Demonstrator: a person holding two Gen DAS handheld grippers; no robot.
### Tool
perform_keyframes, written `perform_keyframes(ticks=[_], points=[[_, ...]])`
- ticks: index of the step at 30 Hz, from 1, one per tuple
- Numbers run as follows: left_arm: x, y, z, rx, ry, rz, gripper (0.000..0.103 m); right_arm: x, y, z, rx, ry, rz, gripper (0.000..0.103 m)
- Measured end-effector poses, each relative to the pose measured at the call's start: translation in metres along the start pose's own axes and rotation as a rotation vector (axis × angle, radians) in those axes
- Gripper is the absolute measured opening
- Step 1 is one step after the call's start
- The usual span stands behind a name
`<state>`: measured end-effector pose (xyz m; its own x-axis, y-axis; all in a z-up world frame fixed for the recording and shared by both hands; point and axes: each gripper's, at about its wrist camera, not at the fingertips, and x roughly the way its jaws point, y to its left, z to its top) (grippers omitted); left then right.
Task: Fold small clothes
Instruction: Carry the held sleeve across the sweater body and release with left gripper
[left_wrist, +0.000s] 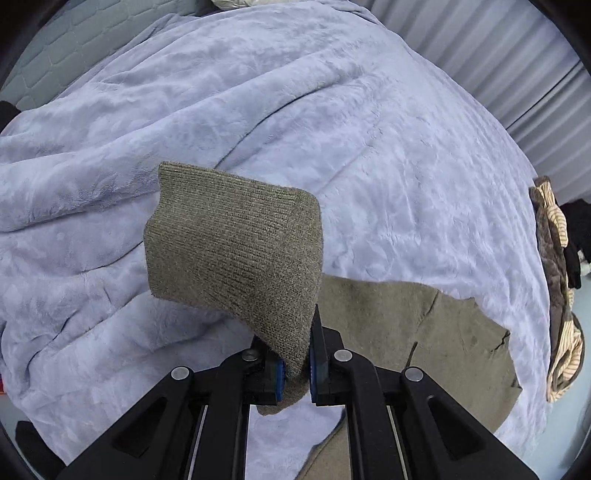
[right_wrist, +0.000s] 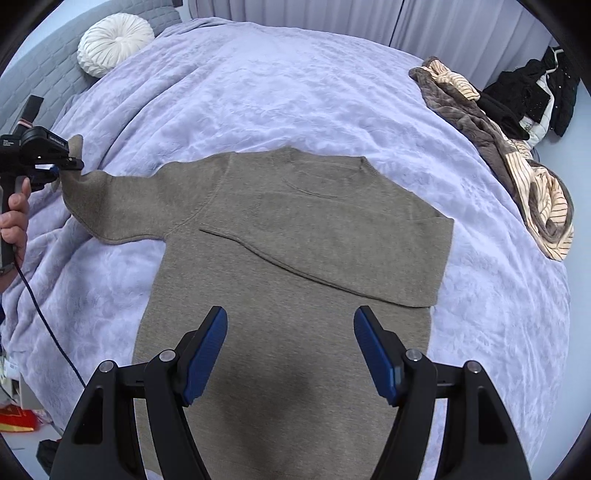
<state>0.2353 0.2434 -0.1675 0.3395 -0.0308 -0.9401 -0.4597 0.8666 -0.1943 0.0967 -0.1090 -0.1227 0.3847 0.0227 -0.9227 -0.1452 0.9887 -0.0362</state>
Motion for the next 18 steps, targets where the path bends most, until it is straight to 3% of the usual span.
perform_keyframes(ticks=[7,18], points=[[-0.004,-0.059,-0.031,0.035,0.018,0.081,0.01,-0.009,-0.035,-0.006,-0.009,-0.009,0.0,0.074],[-0.003,-0.165,-0.084,0.137,0.01,0.111,0.01,-0.023,-0.107,-0.025,-0.002,-0.018,-0.029,0.074]])
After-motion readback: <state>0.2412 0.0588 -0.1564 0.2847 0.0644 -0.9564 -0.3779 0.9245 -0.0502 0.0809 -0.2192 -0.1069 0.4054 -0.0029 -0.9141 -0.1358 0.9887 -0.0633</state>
